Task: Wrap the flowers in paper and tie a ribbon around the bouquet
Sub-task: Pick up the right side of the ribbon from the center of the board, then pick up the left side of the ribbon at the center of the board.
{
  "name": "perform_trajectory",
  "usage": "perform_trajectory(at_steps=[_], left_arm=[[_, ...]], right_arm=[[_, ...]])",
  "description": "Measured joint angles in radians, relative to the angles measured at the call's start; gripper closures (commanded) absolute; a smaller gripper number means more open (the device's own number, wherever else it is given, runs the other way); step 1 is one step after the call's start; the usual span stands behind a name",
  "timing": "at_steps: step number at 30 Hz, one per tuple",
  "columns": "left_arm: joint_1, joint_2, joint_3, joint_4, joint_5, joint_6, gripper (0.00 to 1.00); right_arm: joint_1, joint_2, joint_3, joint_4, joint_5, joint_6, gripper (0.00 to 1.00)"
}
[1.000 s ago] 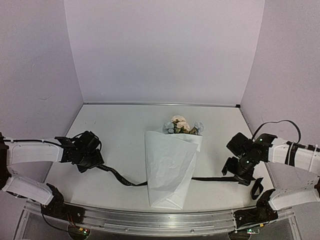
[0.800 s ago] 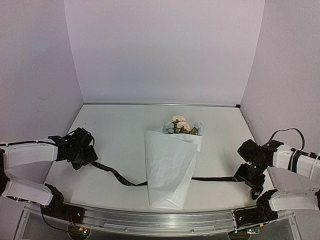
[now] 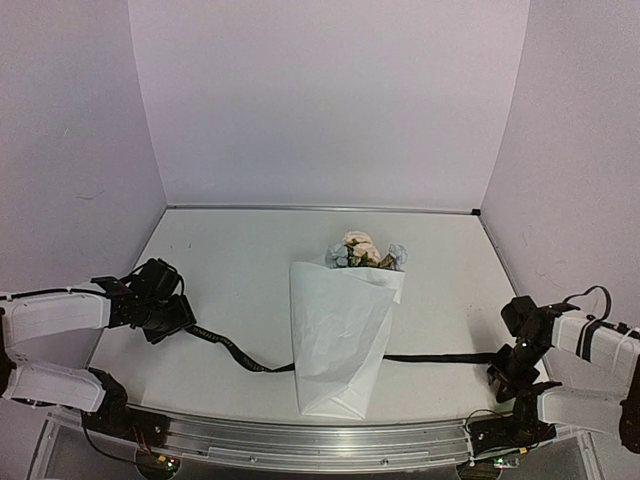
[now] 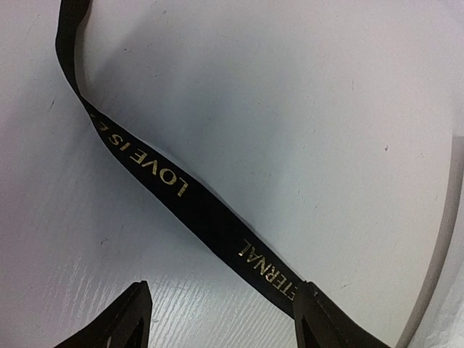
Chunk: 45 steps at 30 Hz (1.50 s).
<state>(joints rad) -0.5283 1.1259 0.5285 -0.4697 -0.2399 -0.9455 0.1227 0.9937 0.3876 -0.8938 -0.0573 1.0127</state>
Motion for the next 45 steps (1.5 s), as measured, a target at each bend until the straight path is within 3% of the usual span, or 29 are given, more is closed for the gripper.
perform_trajectory(at_steps=[3,8,13,20,25,29,37,45], left_arm=[[0.007,-0.025,0.0,-0.015,-0.024,-0.018,0.28],[0.061,-0.074,0.0,-0.05,-0.078,-0.051,0.26],[0.189,-0.061,0.003,-0.055,-0.088,-0.054,0.24],[0.384,0.051,0.042,-0.007,-0.077,-0.022,0.26],[0.435,0.2,0.1,0.062,-0.036,0.0,0.3],[0.436,0.298,0.113,0.117,0.002,0.008,0.43],[0.438,0.403,0.144,0.189,0.053,0.003,0.99],[0.445,0.411,0.243,0.161,0.006,0.019,1.0]], right_arm=[[-0.017,-0.003,-0.003,0.014,-0.012,0.013,1.0],[-0.032,-0.004,0.004,0.005,-0.011,0.01,1.0],[-0.034,0.036,0.084,-0.031,-0.012,-0.015,1.0],[-0.037,0.083,0.228,-0.032,-0.059,-0.06,1.0],[-0.037,0.085,0.264,-0.035,-0.091,-0.085,1.0],[-0.037,0.085,0.287,-0.038,-0.124,-0.099,1.0],[-0.037,0.09,0.333,-0.045,-0.201,-0.11,1.0],[0.075,0.181,0.448,-0.047,-0.308,-0.11,1.0]])
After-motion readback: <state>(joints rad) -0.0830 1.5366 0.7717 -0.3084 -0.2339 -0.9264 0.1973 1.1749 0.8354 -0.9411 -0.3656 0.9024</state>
